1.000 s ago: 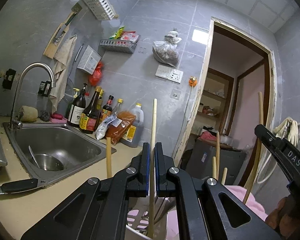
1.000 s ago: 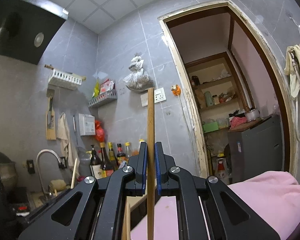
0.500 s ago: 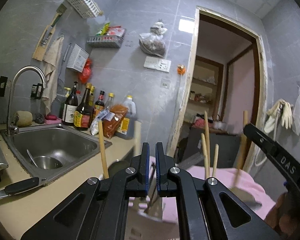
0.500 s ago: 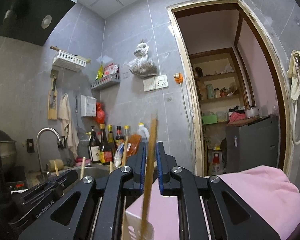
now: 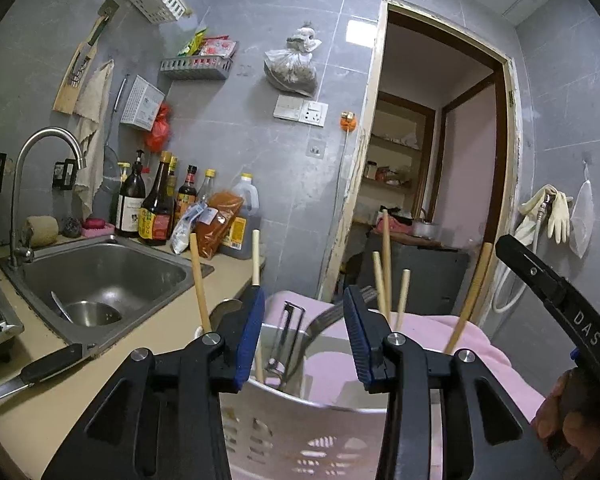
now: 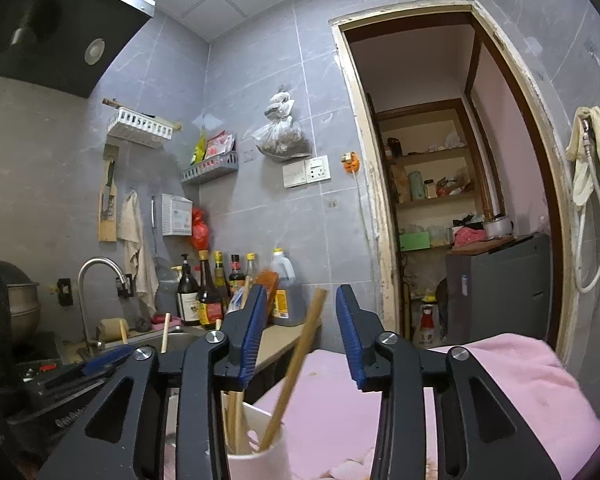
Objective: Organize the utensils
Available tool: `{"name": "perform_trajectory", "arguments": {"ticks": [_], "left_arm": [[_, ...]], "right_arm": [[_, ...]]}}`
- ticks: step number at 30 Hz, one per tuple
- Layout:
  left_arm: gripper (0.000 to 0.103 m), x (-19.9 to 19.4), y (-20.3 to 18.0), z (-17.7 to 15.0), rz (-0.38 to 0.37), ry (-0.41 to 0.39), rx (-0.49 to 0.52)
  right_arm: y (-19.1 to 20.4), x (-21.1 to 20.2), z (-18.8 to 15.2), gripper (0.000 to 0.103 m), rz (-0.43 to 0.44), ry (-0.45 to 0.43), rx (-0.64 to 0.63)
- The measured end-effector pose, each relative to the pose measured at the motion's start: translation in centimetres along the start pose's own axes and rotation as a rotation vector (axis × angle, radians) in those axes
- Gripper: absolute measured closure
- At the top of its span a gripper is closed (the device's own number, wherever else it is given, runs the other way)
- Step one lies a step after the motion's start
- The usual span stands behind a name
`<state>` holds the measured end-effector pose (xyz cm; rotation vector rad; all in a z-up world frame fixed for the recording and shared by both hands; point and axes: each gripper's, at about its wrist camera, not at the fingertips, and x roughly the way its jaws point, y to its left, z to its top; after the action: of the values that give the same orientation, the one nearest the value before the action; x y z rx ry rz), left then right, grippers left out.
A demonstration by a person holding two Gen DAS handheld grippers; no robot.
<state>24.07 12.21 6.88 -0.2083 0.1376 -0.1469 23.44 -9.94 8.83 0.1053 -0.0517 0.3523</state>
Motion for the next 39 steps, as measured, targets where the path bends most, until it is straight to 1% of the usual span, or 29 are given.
{"name": "perform_trajectory", "arguments": {"ticks": [3,6,8,10,12,15,17,20,21,23,25,26,27,30,34,39], "left_arm": [[0.067,-0.4,-1.2,0.3,0.018,0.031,0.032],[0.063,-0.8,-2.2,0.4,0.017,0.055,0.056],[0.055,-1.1,-2.9,0.5,0.017,0.066,0.073],[0.051,-1.5,-3.5,0.5,0.013,0.075,0.082],[0.049,-1.7,-3.9,0.6,0.013,0.081,0.083],[0.042,-2.2,-4.5,0.7,0.014,0.09,0.083],[0.032,-2.6,-4.9,0.7,0.016,0.088,0.09],[0.023,-2.9,-5.4,0.7,0.001,0.102,0.089],[0.022,-3.0,-5.6,0.6,-0.003,0.105,0.088],[0.013,-3.2,-6.0,0.5,-0.016,0.118,0.084],[0.008,-3.4,-6.3,0.4,-0.029,0.131,0.074],[0.006,-3.4,-6.4,0.4,-0.035,0.134,0.069],[0.006,-3.5,-6.5,0.3,-0.045,0.14,0.063],[0.003,-3.8,-7.1,0.1,-0.049,0.159,0.065],[0.002,-4.5,-7.8,-0.4,-0.054,0.173,0.066],[0.002,-5.6,-8.2,-1.0,-0.047,0.198,0.063]], "right_arm": [[-0.5,-0.8,0.3,0.06,-0.011,0.001,-0.007],[-1.1,-1.7,0.5,0.056,-0.017,0.01,-0.006],[-1.5,-2.3,0.6,0.052,-0.025,0.01,-0.008],[-2.0,-3.0,0.8,0.048,-0.033,0.018,-0.001],[-2.4,-3.6,1.0,0.04,-0.038,0.023,0.004],[-3.0,-4.7,1.2,0.031,-0.049,0.022,0.006],[-3.4,-5.4,1.5,0.026,-0.062,0.023,-0.002],[-3.9,-6.3,1.9,0.02,-0.076,0.031,-0.009],[-4.1,-6.5,1.9,0.018,-0.082,0.033,-0.012],[-4.5,-7.2,2.0,0.014,-0.097,0.037,-0.017],[-4.8,-7.7,2.1,0.008,-0.106,0.043,-0.019],[-5.0,-8.0,2.1,0.003,-0.108,0.046,-0.019],[-5.2,-8.3,2.1,0.0,-0.11,0.048,-0.017],[-5.7,-9.1,2.1,0.0,-0.118,0.059,-0.016],[-6.2,-10.5,2.1,0.0,-0.144,0.082,-0.015],[-6.5,-12.2,2.1,0.0,-0.185,0.134,-0.028]]}}
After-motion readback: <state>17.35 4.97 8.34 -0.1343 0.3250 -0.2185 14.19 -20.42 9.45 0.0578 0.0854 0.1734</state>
